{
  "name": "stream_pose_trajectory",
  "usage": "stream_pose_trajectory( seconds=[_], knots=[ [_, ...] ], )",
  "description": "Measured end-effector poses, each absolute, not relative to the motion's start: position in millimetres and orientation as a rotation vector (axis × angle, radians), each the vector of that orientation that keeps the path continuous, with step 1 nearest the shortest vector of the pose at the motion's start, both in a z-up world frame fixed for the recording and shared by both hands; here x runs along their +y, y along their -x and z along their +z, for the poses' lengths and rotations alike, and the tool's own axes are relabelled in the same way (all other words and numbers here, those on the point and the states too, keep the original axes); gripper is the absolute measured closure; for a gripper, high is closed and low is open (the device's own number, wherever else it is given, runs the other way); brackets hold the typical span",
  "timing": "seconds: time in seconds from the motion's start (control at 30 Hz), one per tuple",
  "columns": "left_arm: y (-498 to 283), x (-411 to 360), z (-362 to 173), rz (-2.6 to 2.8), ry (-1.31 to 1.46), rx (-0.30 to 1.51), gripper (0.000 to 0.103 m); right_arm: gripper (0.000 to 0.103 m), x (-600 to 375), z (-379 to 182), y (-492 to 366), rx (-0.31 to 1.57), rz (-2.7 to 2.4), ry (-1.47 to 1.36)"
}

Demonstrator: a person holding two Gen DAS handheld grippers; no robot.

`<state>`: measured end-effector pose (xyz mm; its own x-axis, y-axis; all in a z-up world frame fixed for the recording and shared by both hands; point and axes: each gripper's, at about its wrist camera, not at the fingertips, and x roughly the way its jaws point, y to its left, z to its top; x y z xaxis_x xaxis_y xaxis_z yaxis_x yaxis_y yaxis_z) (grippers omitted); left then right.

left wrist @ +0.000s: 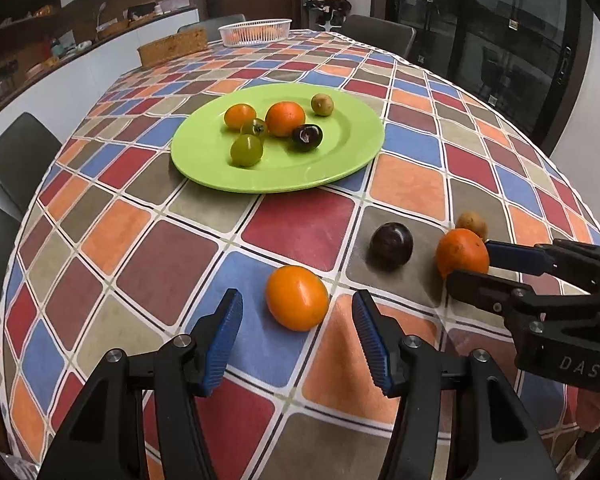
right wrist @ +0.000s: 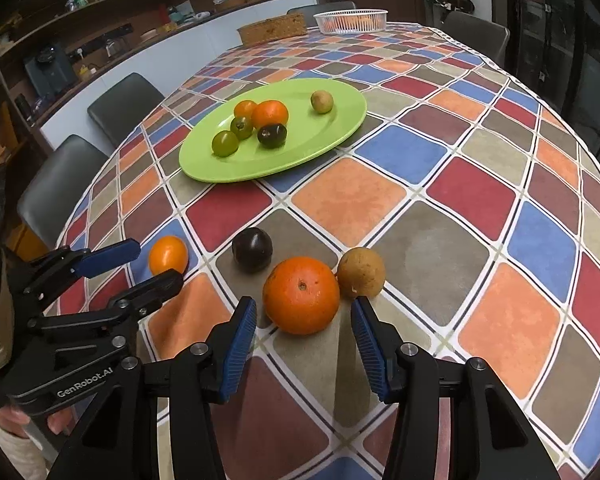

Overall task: Organize fruits
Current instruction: 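Move the left tool toward a small orange while the right tool approaches another large orange, then close the left tool on the small orange while the right tool grasps the large orange, then lift both oranges and carry them over the green plate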

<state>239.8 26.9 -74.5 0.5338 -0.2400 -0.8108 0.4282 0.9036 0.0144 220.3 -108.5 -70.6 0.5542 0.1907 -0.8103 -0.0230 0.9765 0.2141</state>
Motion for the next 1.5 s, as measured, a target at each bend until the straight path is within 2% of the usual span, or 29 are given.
stream_pose_trajectory(
  seconds=[0.2, 0.27, 0.43, 0.73, 1.5],
  knots=[
    [-248, 26, -78, -0.396, -0.200, 0.939, 0.054, 0.053, -107, -72, -225, 0.978, 0.130, -0.190],
    [-250, 25, -79, -0.394, -0.197, 0.946, 0.060, 0.053, -107, -73, -226, 0.979, 0.132, -0.193],
    [-251, 23, -81, -0.395, -0.197, 0.956, 0.069, 0.060, -105, -74, -229, 0.979, 0.136, -0.192],
    [-244, 20, -76, -0.393, -0.218, 0.942, 0.069, 0.061, -106, -71, -225, 0.968, 0.148, -0.180],
    [-183, 15, 3, -0.373, -0.185, 0.745, 0.069, 0.061, -112, -8, -190, 0.786, 0.256, -0.149]
  ],
)
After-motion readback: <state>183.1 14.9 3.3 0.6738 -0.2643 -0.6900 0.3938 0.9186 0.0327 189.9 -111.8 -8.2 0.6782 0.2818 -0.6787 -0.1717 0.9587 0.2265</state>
